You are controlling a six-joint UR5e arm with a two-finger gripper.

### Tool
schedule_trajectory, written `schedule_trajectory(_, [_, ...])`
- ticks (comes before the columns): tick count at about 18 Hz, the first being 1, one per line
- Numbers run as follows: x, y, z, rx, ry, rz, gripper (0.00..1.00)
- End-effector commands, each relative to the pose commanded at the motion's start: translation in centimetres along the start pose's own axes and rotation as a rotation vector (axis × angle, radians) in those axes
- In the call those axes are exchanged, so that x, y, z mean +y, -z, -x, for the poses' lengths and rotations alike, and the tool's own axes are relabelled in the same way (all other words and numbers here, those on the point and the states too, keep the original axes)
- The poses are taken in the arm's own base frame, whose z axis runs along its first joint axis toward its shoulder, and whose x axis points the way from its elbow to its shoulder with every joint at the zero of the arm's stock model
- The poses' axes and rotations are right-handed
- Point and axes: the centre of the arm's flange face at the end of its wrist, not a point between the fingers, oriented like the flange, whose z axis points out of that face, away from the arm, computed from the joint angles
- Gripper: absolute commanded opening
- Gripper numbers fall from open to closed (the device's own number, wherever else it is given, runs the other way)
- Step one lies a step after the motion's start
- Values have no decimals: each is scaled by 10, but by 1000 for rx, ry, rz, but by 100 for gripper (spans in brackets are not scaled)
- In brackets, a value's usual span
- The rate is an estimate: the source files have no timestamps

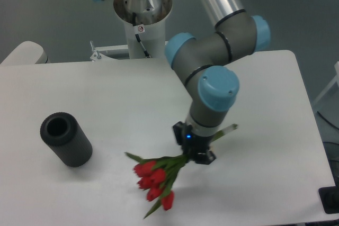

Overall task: Insert the flowers into the vase
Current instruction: 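Carry the tulips toward the black vase and raise stems above its opening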

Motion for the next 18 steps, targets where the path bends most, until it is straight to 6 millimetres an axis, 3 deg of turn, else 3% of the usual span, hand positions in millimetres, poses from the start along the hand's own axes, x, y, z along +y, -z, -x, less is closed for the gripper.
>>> schedule_trajectory(6, [-38,15,-22,105,93,-265,11])
schedule_trajectory(12, [-63,47,-42,190,72,-505,11])
schedule_trajectory(18, [-77,79,-83,265,12,-743,12])
